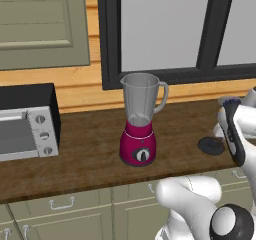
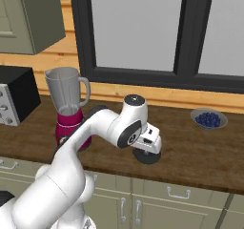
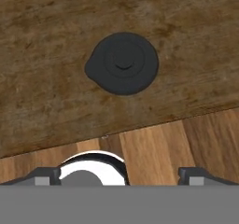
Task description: Close the lid blender by securely placing the lid on top.
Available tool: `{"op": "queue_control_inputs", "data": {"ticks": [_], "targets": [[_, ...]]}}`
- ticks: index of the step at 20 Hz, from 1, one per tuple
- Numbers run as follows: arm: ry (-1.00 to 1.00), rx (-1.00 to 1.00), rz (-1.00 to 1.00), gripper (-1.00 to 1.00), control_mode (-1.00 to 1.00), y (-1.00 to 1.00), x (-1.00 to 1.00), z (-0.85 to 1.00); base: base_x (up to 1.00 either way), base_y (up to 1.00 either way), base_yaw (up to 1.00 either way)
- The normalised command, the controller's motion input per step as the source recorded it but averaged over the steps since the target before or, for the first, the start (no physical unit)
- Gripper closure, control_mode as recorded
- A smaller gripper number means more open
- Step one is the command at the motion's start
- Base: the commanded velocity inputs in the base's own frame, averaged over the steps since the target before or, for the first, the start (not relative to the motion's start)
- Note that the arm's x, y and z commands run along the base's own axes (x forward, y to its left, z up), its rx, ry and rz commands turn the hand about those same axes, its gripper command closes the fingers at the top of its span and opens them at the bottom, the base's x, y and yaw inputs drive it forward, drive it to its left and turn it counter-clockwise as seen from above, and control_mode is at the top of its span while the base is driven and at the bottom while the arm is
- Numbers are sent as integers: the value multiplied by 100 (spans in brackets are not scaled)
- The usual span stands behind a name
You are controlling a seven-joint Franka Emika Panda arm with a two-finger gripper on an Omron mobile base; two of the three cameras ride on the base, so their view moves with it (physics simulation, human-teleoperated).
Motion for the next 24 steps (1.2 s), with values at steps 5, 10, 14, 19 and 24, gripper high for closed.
{"op": "queue_control_inputs", "data": {"ticks": [5, 10, 14, 19, 24], "targets": [[6, 1, 2, -100, -100, 0, 47, -24, 0, 0, 0], [6, 0, 2, -100, -100, -2, 48, -30, 0, 0, 0], [1, 4, 1, -100, -100, -19, 34, -20, 0, 0, 0], [0, 9, 0, -100, -100, -33, 28, -14, 0, 0, 0], [0, 5, 0, -100, -100, -16, 31, -22, 0, 0, 0]]}}
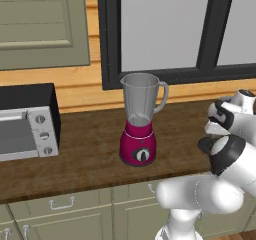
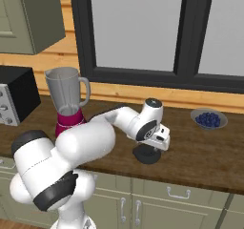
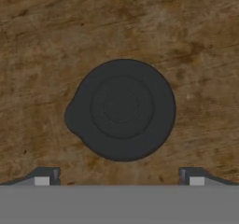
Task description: Close the lid blender by securely placing the lid on top.
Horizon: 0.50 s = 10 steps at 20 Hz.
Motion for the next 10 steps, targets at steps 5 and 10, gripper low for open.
{"op": "queue_control_inputs", "data": {"ticks": [5, 10], "targets": [[0, 0, 1, -100, -100, 0, 33, -30, 0, 0, 0], [0, 0, 0, -100, -100, 0, 13, -42, 0, 0, 0]]}}
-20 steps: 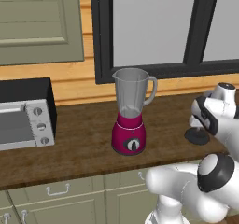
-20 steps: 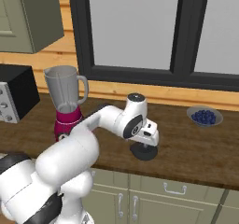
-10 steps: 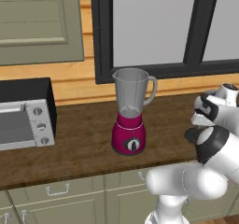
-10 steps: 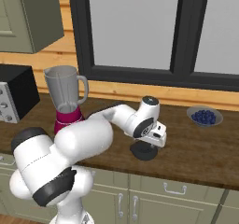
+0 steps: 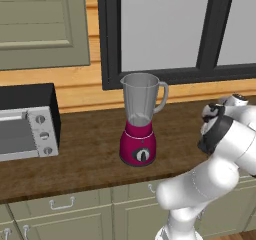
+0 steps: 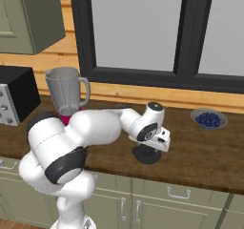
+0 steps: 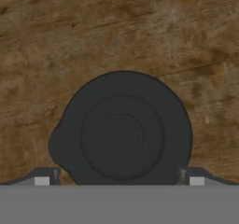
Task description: Close the lid blender by securely placing the lid on top.
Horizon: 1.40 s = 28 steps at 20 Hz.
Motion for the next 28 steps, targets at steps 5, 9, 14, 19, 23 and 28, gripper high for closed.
{"op": "queue_control_inputs", "data": {"ticks": [5, 9, 14, 19, 23, 28], "targets": [[0, 0, 0, -100, -100, 0, 5, -39, 0, 0, 0], [0, 0, 0, -100, -100, 0, 16, -27, 0, 0, 0], [0, 0, 0, -100, -100, 0, 20, -25, 0, 0, 0], [1, 0, 0, -100, -100, 0, 15, -31, 0, 0, 0], [3, 0, 0, -100, -100, 3, 2, -38, 0, 0, 0], [4, 0, 0, -100, -100, 17, 0, -35, 0, 0, 0]]}}
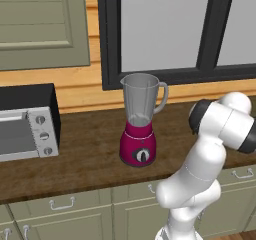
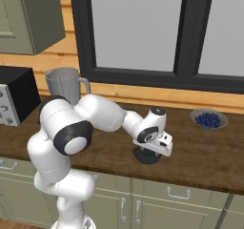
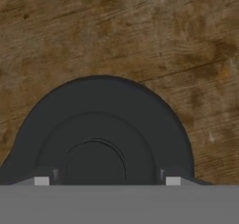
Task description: Close the lid blender by securely placing the lid on top.
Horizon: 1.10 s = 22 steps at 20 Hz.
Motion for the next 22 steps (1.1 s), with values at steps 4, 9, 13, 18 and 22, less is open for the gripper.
{"op": "queue_control_inputs", "data": {"ticks": [4, 9, 13, 18, 22], "targets": [[6, 0, 0, 100, -100, 25, 0, -38, 0, 0, 0], [7, 0, 0, 100, -100, 22, 0, -32, 0, 0, 0], [9, 0, 0, 100, -100, 28, -2, -30, 0, 0, 0], [5, -2, 0, 100, -100, 49, -23, -21, 0, 0, 0], [4, -1, 0, 100, -100, 43, -22, -23, 0, 0, 0]]}}
